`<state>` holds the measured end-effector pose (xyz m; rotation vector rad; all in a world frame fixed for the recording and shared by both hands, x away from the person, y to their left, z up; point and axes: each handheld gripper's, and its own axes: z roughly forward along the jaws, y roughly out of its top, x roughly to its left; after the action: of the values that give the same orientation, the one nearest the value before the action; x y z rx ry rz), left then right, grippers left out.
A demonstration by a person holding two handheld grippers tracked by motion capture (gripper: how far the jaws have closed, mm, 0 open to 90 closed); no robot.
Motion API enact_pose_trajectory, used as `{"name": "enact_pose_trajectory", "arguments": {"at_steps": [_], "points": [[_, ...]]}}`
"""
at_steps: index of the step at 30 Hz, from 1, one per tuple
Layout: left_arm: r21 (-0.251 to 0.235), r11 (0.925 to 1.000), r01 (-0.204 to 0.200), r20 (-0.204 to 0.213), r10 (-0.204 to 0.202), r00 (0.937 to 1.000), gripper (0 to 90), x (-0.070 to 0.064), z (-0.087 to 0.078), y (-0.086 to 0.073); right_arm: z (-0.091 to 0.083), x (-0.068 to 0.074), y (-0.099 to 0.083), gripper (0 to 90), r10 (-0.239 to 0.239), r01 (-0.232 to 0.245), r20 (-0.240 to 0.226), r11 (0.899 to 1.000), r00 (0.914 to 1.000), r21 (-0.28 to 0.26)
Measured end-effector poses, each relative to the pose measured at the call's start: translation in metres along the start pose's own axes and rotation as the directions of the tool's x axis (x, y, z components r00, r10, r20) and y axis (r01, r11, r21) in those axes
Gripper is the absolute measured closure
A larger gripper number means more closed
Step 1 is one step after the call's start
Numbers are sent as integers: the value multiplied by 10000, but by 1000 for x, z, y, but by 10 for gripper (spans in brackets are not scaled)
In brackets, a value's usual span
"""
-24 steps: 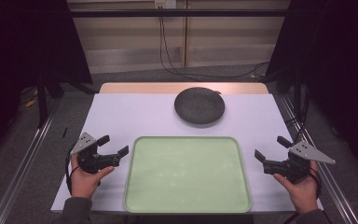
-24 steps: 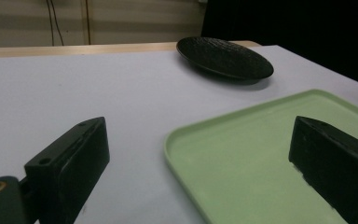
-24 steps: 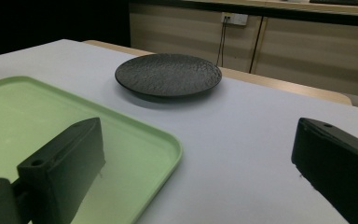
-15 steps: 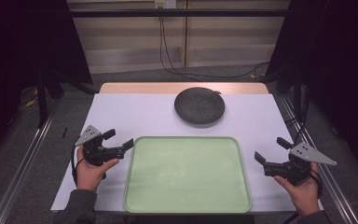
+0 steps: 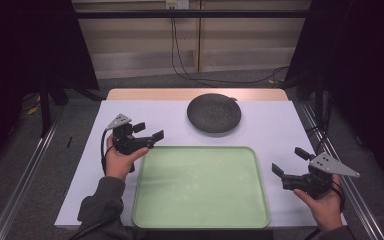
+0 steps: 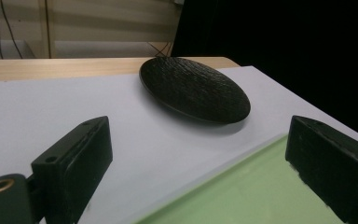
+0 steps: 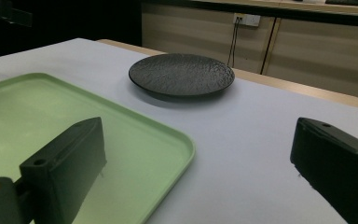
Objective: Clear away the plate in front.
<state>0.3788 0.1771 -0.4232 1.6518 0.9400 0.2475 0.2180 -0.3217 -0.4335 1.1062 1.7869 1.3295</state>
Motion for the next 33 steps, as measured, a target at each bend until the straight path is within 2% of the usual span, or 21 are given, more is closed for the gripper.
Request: {"name": "enact_pose_trajectory", "arguments": {"at_steps": [1, 3, 5, 6, 8, 10, 11, 15, 23, 25, 31, 33], "points": [[29, 10000, 60, 108, -60, 9999, 72, 0, 5, 2, 0, 0, 0, 27, -29, 29, 9, 10000, 10000, -14], [45, 9999, 142, 11, -142, 9999, 72, 0, 10, 3, 0, 0, 0, 28, -42, 42, -14, 10000, 10000, 25], [235, 9997, 51, -34, -50, 10000, 74, 0, 21, 7, 0, 0, 0, 30, -35, 35, -42, 10000, 10000, 9], [235, 9997, 51, -34, -50, 10000, 74, 0, 21, 7, 0, 0, 0, 30, -35, 35, -42, 10000, 10000, 9], [354, 9993, 91, 143, -97, 9999, 74, 0, 33, 10, 2, 0, 0, 31, -103, 103, -146, 9999, 9998, 17], [428, 9991, 76, 159, -83, 9998, 74, 1, 37, 11, 2, 1, 0, 32, -123, 124, -136, 9999, 9998, 67], [516, 9984, 210, 118, -216, 9997, 74, 2, 44, 12, 3, 1, -1, 33, -159, 159, -167, 9999, 9997, 40], [626, 9977, 274, -11, -274, 9996, 74, 4, 57, 15, 3, 1, -1, 35, -212, 213, -174, 9997, 9996, 70], [761, 9957, 533, 35, -537, 9986, 79, 9, 81, 21, 2, 1, -1, 34, -173, 174, -171, 9998, 9997, 48], [825, 9954, 485, 86, -494, 9987, 79, 10, 85, 22, 3, 1, -1, 35, -203, 204, -177, 9998, 9996, 19], [943, 9918, 857, 16, -863, 9963, 85, 13, 105, 23, 2, 1, -1, 35, -197, 198, -147, 9998, 9997, 36], [1003, 9911, 872, -43, -872, 9962, 87, 14, 110, 24, 2, 1, -1, 35, -215, 216, -151, 9998, 9997, 29]]}}
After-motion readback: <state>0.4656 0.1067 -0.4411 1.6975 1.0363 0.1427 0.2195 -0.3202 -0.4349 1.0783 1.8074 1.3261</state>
